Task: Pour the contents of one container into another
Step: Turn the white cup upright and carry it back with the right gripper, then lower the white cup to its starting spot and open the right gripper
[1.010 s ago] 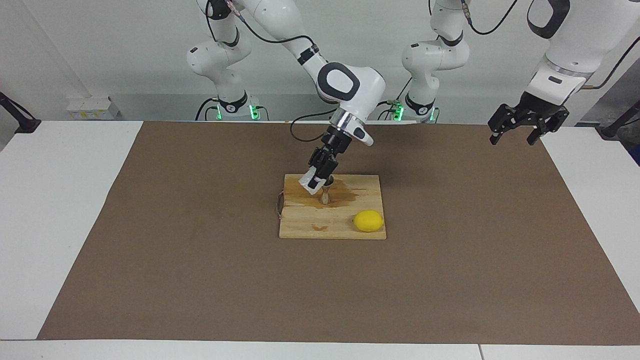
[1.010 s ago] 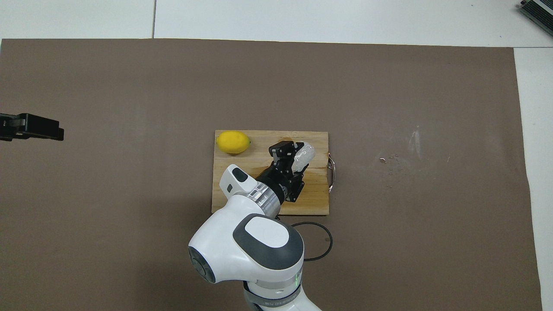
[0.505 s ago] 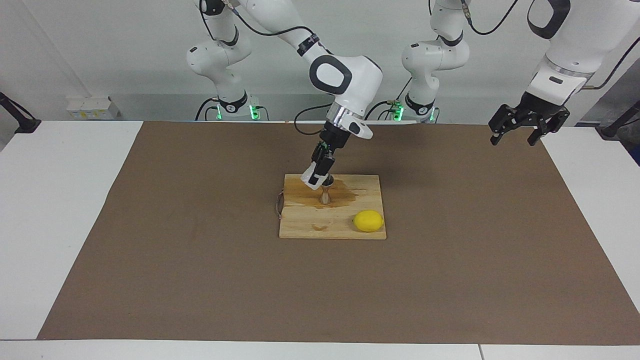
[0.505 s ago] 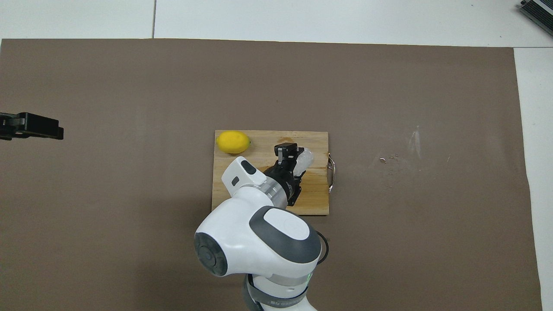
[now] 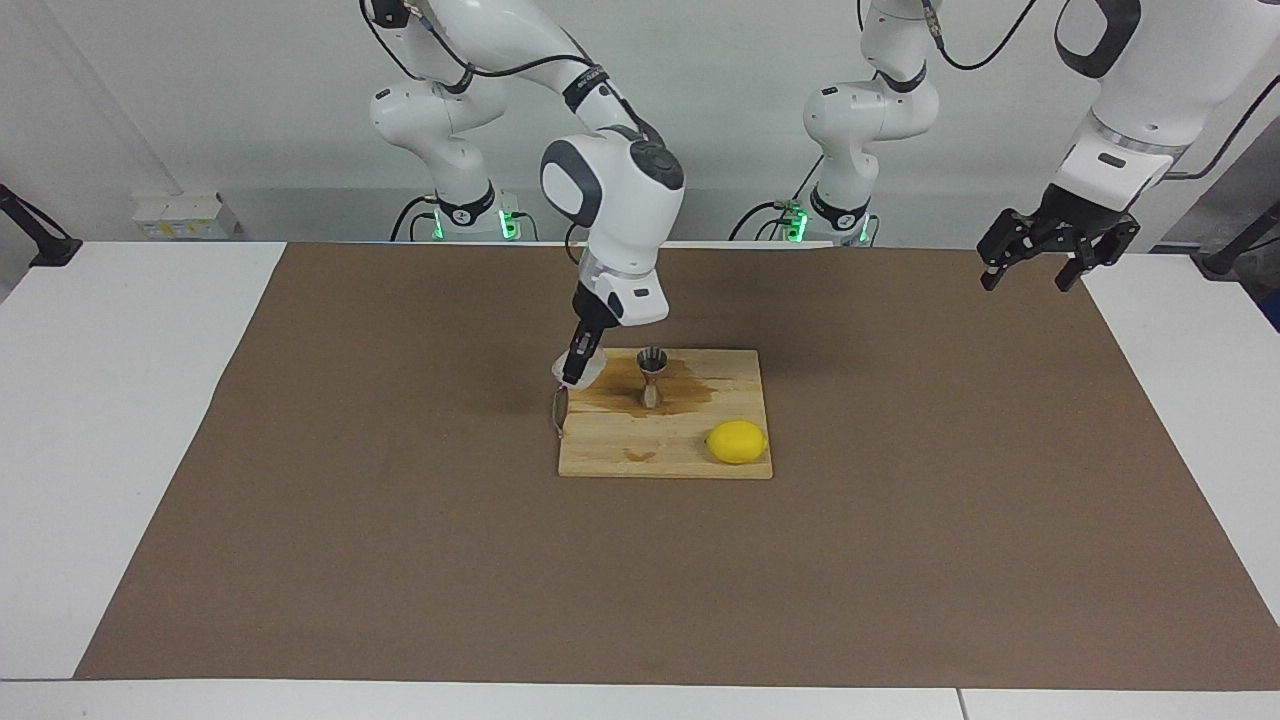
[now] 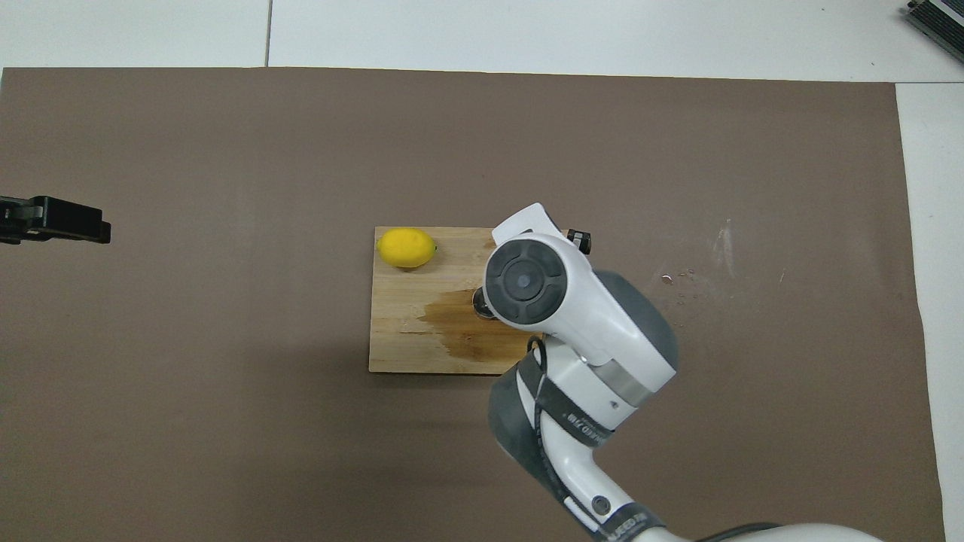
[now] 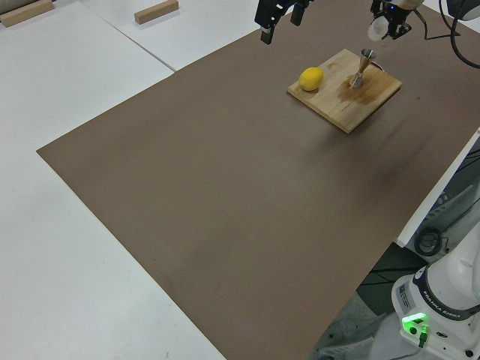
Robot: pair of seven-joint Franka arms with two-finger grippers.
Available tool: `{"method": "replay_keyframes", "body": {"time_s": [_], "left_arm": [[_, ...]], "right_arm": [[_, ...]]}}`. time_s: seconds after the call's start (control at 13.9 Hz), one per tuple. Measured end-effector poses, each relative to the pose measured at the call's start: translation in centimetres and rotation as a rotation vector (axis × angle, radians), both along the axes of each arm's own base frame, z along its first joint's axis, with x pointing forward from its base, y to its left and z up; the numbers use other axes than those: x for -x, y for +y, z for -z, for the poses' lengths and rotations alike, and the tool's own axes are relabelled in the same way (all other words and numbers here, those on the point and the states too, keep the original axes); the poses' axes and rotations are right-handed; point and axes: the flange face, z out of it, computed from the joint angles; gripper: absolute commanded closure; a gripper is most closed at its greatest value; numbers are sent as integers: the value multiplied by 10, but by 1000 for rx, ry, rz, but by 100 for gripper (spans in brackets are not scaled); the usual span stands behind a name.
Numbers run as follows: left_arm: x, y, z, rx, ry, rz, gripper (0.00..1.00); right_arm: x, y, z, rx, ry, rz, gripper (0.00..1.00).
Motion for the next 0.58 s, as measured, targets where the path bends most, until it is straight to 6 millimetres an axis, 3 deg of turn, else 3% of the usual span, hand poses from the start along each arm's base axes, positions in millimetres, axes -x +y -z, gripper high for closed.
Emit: {"method": "replay_keyframes", "body": {"time_s": [0.36,0.58], "left_arm": [[0,-2,10,-2,12,30,0],[1,-5,19,-3,24,40,0]], "right_arm": [[-33,-106,31,-130,137,-27,100],[-33,-163,68,-229,129,-62,100]]}}
